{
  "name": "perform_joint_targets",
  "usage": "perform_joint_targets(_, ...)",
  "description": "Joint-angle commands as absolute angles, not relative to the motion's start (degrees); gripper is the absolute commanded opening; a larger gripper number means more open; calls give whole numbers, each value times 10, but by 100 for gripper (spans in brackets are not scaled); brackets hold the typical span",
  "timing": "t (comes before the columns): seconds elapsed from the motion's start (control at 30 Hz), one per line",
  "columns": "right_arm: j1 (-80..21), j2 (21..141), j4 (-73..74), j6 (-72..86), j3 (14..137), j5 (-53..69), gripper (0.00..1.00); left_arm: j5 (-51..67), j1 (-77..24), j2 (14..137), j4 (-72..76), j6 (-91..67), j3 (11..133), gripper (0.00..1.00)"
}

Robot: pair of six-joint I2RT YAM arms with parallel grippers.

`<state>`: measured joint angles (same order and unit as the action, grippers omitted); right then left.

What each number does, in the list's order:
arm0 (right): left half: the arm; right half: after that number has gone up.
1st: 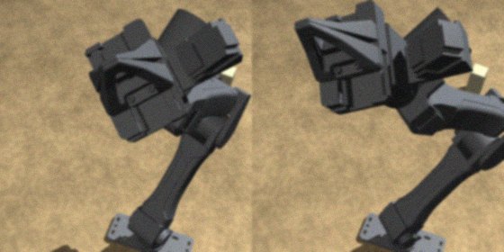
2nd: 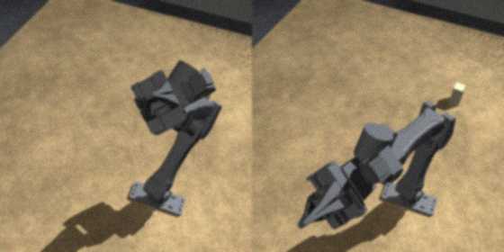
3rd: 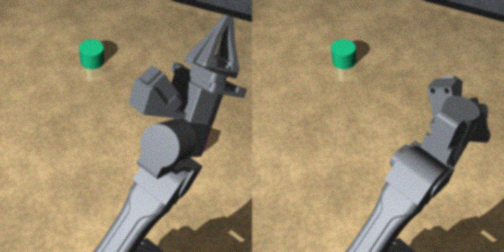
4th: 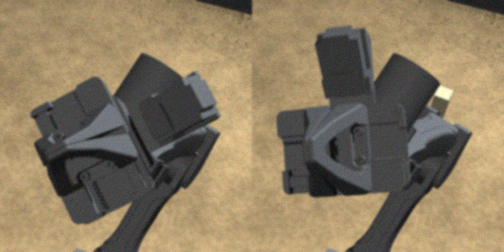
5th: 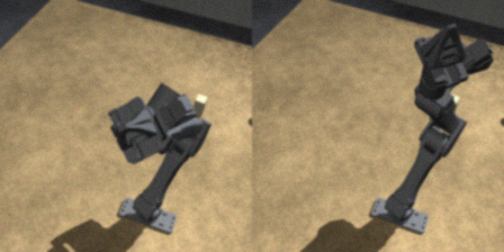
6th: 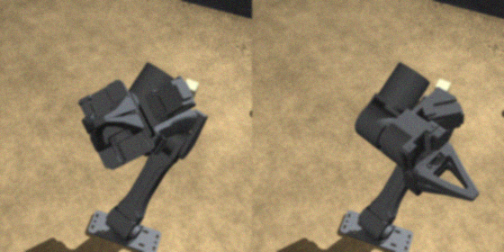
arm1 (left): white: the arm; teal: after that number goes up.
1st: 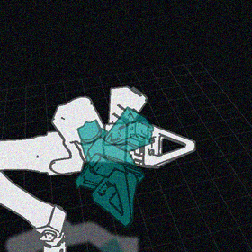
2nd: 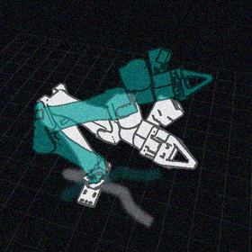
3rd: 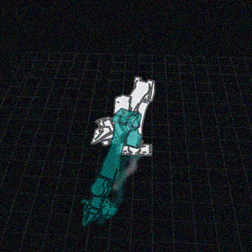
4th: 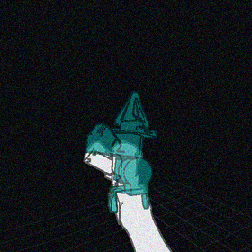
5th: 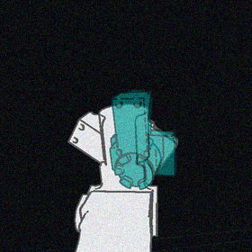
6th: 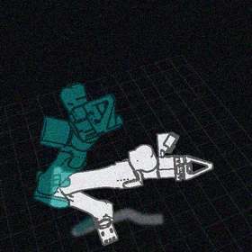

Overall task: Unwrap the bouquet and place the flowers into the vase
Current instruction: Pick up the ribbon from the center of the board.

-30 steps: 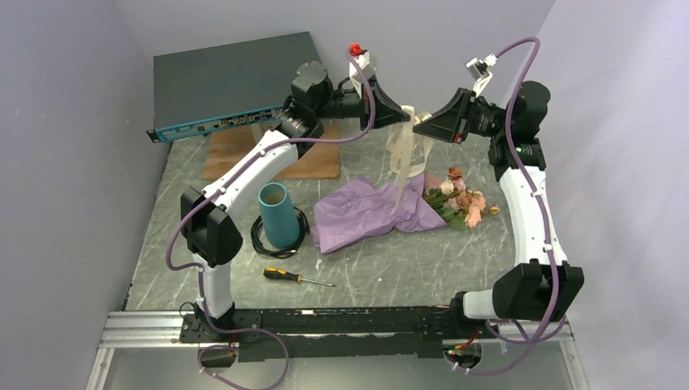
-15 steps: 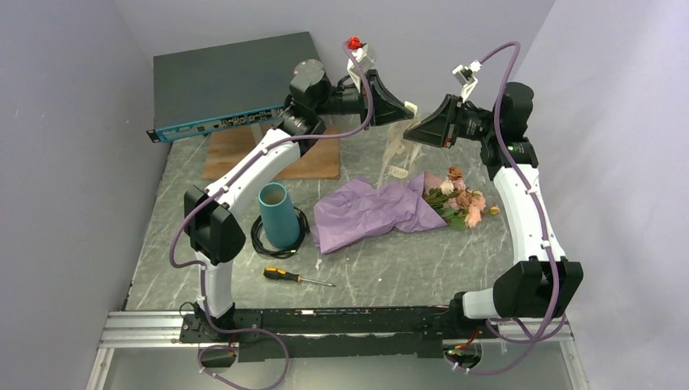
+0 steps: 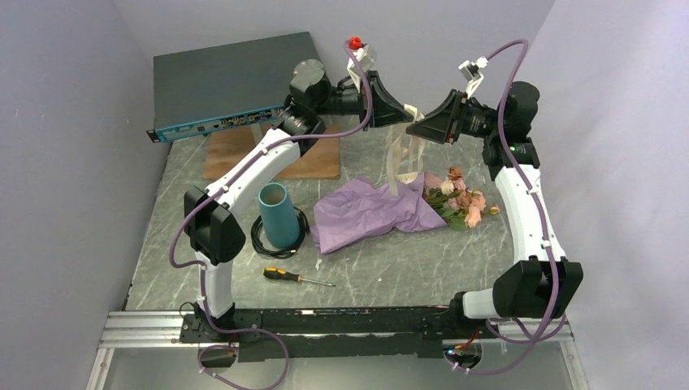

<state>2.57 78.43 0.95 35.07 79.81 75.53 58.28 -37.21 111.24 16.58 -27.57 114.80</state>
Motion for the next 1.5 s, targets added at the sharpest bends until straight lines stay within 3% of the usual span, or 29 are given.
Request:
perform_joint_targets(0.0,16,769,-77,399,797,780,41,594,-371,1114,195,-309,1183,0)
perform_joint_targets(0.23,13,778,-21,349,815,760,50,612,-377,1132,230,-354,1202,0)
perform_joint_targets(0.33,13,782,-34,359,819,757,48,617,-379,1135,226,-358,1206,0)
perform_joint_targets(0.4,13,785,-60,378,820,759,41,613,-379,1135,212,-356,1204,0)
perform_joint_targets(0.53,13,785,-99,407,822,758,10,594,-378,1135,168,-333,1207,0)
perform_joint_targets(0.6,13,787,-86,399,830,754,0,583,-377,1131,153,-320,1205,15)
perform_joint_targets(0.7,22,789,-73,390,837,739,0,579,-370,1123,142,-303,1197,43)
perform_joint_targets(0.87,47,804,-101,413,848,716,0,582,-356,1102,84,-234,1192,69)
perform_joint_targets(1.17,69,882,-121,409,951,650,0,537,-349,997,-53,-28,1113,97)
perform_joint_targets(1.47,65,1009,-117,396,1092,584,0,466,-344,907,-155,103,1069,100)
